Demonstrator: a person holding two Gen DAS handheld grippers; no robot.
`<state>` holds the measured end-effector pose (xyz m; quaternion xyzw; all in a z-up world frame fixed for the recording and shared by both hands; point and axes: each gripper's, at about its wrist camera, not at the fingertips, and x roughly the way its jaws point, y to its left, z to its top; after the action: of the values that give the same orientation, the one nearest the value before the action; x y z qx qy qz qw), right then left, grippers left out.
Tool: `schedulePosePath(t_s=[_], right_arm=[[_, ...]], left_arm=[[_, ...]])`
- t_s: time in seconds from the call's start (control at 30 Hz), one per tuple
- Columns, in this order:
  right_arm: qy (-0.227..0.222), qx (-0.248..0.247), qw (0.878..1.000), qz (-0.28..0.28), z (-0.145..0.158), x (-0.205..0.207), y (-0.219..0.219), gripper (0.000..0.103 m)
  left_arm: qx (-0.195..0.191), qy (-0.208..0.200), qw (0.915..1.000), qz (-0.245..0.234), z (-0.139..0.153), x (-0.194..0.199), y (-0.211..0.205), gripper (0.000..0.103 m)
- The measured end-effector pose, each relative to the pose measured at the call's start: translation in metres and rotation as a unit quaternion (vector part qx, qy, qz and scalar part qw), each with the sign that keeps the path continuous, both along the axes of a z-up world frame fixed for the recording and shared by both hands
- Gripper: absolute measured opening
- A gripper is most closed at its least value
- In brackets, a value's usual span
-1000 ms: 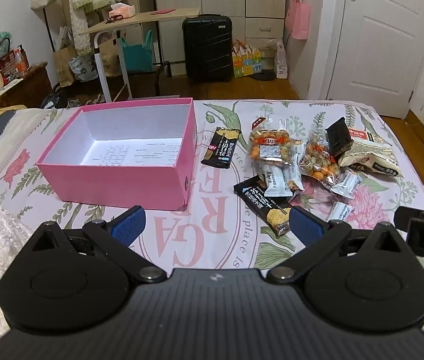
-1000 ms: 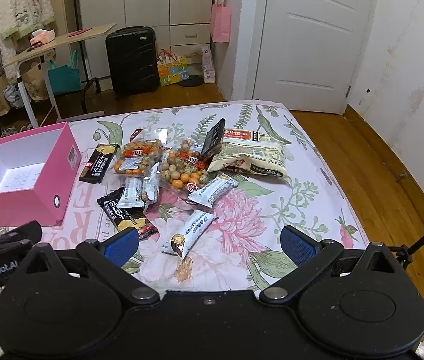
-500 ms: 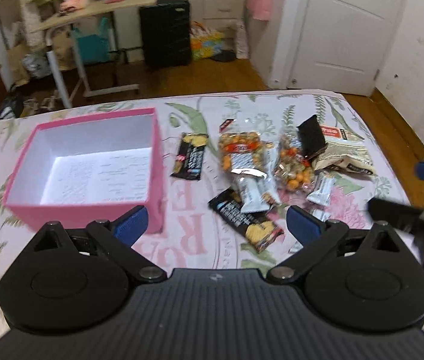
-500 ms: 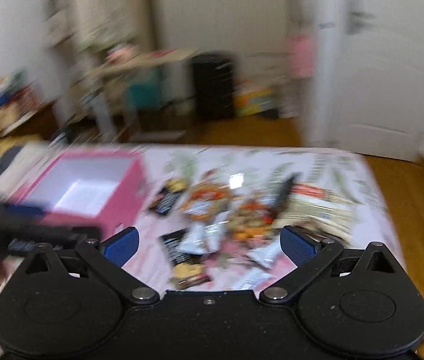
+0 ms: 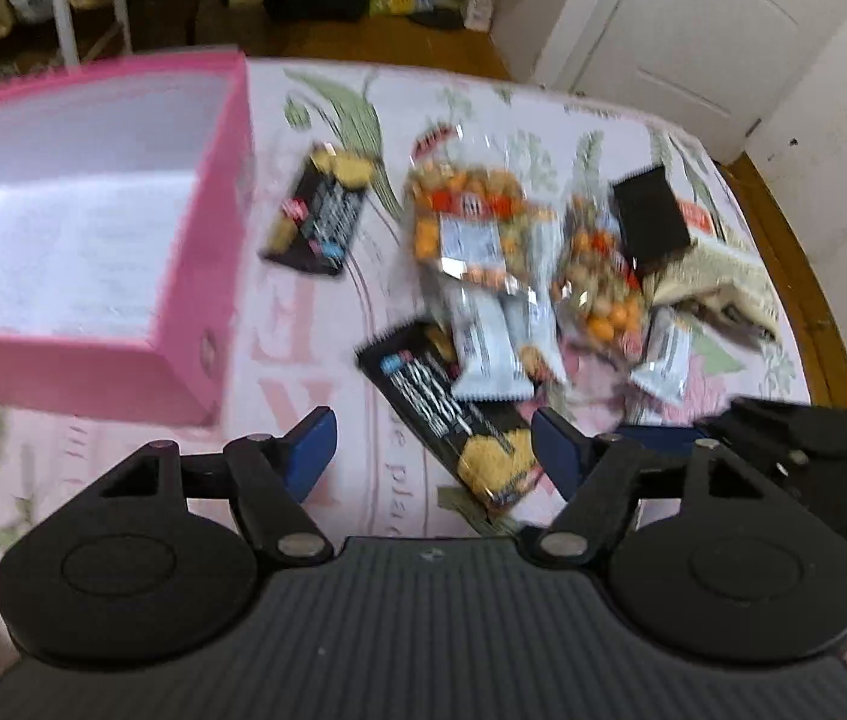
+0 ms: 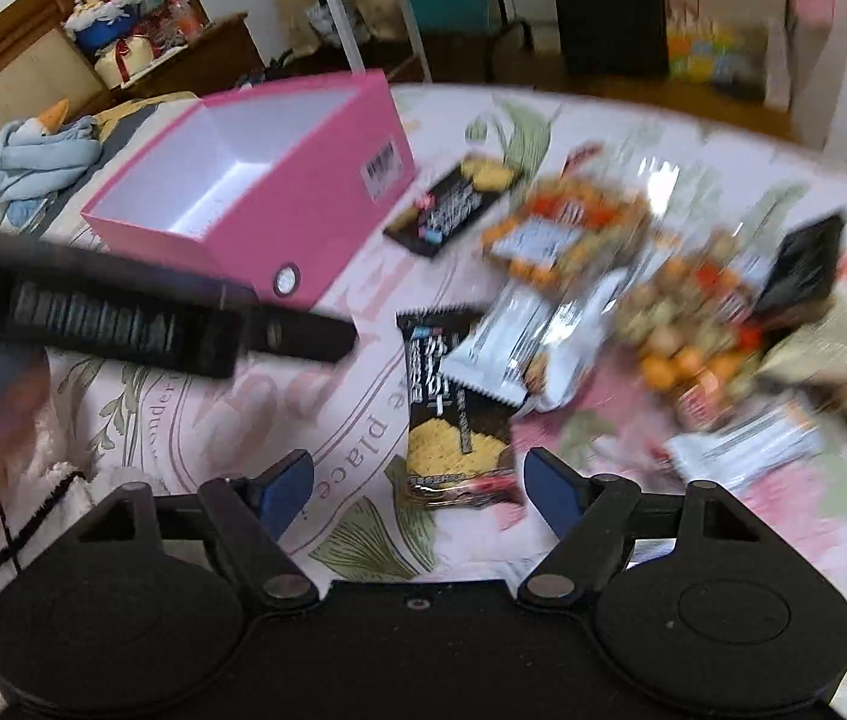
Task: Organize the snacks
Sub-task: 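Lower the left tool onto the black soda-cracker packet and close it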
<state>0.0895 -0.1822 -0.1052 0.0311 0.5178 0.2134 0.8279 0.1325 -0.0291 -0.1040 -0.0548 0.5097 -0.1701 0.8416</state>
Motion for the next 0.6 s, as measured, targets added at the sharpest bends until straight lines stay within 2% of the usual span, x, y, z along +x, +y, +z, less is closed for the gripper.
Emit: schedulePosePath(t_s=[0.13,0.27,0.33,0.4,0.47,0.53,0.6], right_arm=[[-0.009,-0.015,1.0,0.0,-0.019,0.011,0.007,0.081],[0.008,-0.02,1.0,-0.005,-0.035,0.018,0.011,0.081],[0.024,-0.002,1.0,-0.008,-0.042,0.022,0.01,0.081],[0.016,-0.017,1.0,0.005,-0.047,0.025,0.015,0.081],[0.004,-0.036,0.999,0.026,-0.05,0.023,0.023,0.08],[0.003,-0.053,0.998,0.029,-0.05,0.021,0.029,0.065],[0.007,-0.06,0.998,0.036,-0.048,0.02,0.031,0.055]], left_arm=[[0.002,0.001,0.9999,-0.014,-0.024,0.001,-0.006,0.067],[-0.011,0.024,0.9996,-0.008,-0.046,0.013,-0.007,0.064],[-0.019,0.038,0.9991,-0.001,-0.056,0.018,-0.006,0.061],[-0.027,0.046,0.9986,0.0,-0.064,0.02,-0.007,0.06],[0.007,0.027,0.9996,-0.007,-0.068,0.018,-0.015,0.06],[0.005,0.018,0.9998,-0.007,-0.073,0.019,-0.017,0.059],[-0.009,0.02,0.9998,-0.004,-0.073,0.021,-0.016,0.053]])
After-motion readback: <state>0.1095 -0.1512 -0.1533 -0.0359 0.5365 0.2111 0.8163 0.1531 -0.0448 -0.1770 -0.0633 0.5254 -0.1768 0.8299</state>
